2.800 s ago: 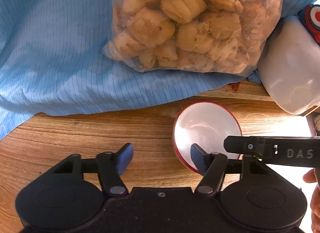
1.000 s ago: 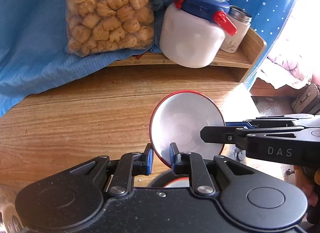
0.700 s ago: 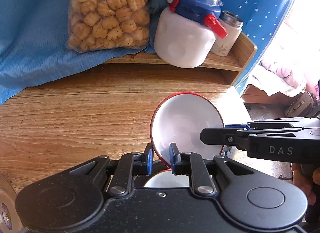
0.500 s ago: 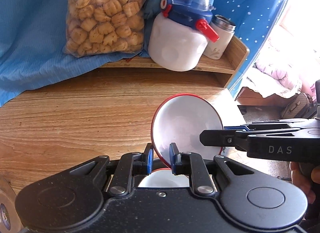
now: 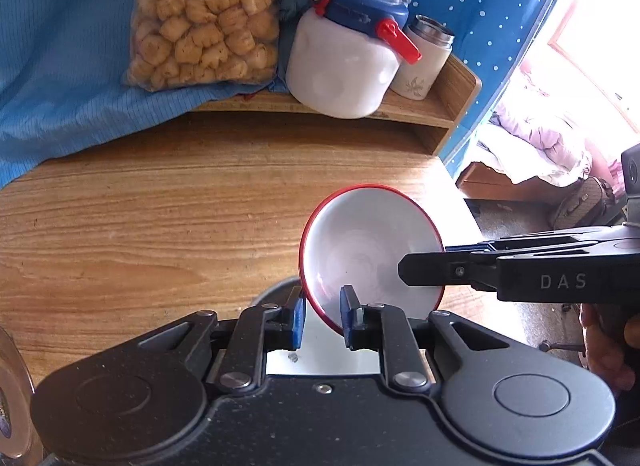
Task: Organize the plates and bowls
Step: 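Lift the small bowl with both grippers and lower it into the white bowl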
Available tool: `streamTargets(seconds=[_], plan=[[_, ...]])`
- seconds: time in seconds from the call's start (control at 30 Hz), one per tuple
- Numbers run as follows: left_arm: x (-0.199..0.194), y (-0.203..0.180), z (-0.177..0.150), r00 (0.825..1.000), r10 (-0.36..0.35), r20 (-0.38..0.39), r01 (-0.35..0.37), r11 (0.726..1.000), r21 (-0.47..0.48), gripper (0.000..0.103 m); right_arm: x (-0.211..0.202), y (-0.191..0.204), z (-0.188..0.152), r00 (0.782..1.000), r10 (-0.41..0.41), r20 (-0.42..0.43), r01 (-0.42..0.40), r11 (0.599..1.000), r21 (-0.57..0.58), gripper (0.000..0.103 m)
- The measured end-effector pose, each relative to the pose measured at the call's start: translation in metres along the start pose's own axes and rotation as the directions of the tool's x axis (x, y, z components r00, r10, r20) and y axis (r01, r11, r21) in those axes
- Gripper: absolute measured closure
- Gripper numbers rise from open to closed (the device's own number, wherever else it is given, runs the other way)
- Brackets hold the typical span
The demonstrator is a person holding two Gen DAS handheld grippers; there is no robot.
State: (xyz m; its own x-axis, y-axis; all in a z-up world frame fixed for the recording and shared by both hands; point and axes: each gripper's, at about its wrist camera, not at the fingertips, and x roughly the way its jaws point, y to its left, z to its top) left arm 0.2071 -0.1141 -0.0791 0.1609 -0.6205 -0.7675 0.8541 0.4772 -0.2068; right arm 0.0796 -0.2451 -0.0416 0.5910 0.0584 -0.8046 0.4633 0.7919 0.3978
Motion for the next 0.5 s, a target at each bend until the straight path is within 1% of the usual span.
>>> streamTargets(seconds=[0.17,0.5], plan=[[0.001,0.004,-0.006,0.999,-0.011,-0.035,0.011,1.0,-0.004,0.084,0.004,0.003,-0.003,0.999,0.001,-0.046,-0.002,1.0,-0.018,0.085],[0.0,0.011,-0.018,0.998,0.006,-0.07,-0.009,0.999,-0.033,0.084,0.016,0.012,-0.004,0.991,0.015,-0.129,-0.023,0.998,-0.058,0.085]])
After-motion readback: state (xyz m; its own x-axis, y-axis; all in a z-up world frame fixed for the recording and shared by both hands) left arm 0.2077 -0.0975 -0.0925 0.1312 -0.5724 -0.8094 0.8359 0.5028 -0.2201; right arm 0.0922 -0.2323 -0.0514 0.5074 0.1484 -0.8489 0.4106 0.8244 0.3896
